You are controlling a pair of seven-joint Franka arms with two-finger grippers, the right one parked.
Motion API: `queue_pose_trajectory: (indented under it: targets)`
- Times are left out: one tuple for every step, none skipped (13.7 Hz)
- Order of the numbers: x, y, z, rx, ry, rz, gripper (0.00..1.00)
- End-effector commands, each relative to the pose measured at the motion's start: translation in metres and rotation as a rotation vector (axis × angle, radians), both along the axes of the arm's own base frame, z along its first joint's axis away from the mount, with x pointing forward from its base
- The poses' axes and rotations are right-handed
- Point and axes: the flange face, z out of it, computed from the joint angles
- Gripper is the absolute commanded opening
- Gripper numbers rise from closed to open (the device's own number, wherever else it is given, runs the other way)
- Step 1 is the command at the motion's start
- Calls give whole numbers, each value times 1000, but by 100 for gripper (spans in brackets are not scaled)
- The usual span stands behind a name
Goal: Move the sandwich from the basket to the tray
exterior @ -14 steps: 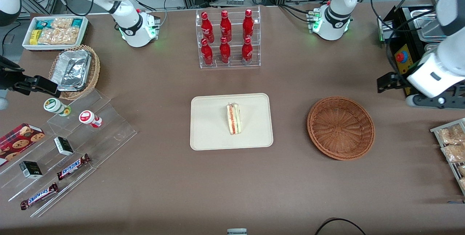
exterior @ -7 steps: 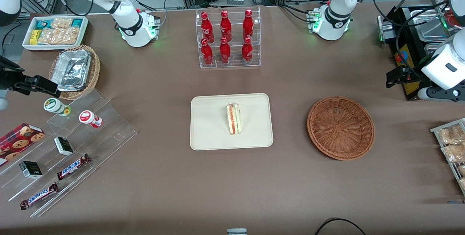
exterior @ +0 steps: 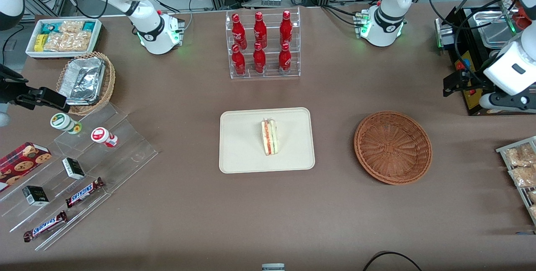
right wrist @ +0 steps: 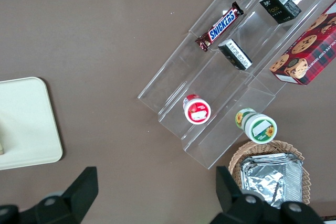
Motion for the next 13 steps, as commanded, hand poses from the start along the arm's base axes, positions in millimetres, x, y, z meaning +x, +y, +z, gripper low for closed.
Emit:
queue_pose_trajectory:
  targets:
    - [-22,4,15,-6,-4,15,100]
    - [-25,5,18,-5,-9,42,100]
    - [-26,6,19,-4,-12,56,100]
    - [-25,6,20,-4,-15,59,100]
    - [-24,8,22,-4,-20,64,100]
    - [-23,12,24,-4,-23,70,100]
    - [-22,13,24,-4,-24,72,100]
    - [-19,13,21,-9,-24,72,100]
    - [-19,13,21,-11,-24,76,100]
    - [-19,13,21,-10,-24,81,100]
    - [-18,13,21,-7,-26,108,100]
    - [-16,12,17,-5,-21,131,100]
    - [-16,11,18,-4,-23,136,100]
